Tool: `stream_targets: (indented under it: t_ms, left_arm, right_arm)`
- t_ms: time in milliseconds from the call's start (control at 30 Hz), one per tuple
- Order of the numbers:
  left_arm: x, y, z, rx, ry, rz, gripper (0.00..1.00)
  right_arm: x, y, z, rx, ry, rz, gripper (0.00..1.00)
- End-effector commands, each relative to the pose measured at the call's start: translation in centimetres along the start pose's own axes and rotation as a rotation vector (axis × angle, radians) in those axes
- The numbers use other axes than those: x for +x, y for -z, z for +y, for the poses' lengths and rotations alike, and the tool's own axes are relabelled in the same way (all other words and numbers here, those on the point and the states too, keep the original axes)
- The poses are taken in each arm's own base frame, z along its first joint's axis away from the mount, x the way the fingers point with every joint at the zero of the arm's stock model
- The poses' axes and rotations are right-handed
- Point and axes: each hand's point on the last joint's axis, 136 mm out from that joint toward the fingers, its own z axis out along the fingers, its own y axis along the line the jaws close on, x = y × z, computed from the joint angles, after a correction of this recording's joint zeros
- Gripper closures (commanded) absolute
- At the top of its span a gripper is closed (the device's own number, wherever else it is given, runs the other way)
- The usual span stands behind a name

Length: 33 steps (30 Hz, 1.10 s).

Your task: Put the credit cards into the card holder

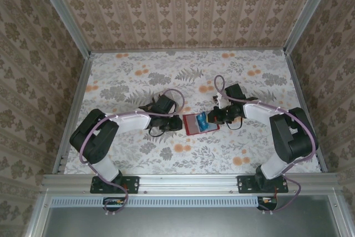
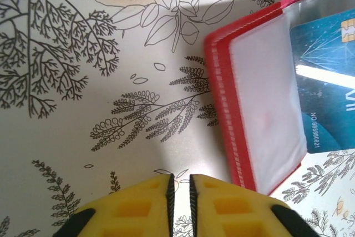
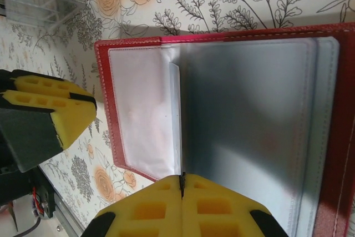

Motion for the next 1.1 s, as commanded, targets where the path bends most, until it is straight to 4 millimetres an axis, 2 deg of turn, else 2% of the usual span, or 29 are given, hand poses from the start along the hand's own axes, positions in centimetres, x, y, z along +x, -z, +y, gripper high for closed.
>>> stream_targets:
  t_ms: [0,167,333,600,1067]
  left_arm:
    - [-0.4,0.6,-1.0,0.009,-0.021,-0.003,0.85]
    - [-1.1,1.0,-1.7,0.009,-0.031,-0.015,0.88]
    - [-1.1,-0.1,-3.2,0.004,-0.061,0.016,0.91]
    - [-0.5,-2.7,-0.7,-0.041,0.033,0.083,0.99]
    - [0.3,-3.4,2.1,-0.127,0.039,0.122,1.00]
  right_arm:
    - [-0.2,-0.3,0.1,-0.038,-0.006,-0.009,1.00]
    - [-0.3,0.2,-0.5,-0.040,-0.040,-0.009,1.00]
    - [-0.6,0.5,-1.1,-0.048,-0.074,0.006,1.00]
    - [0.2,-0.9,-0.8,-0.140,-0.093,0.064,1.00]
    - [0.2,-1.0,-0.2,-0.199,-0.089,0.048,1.00]
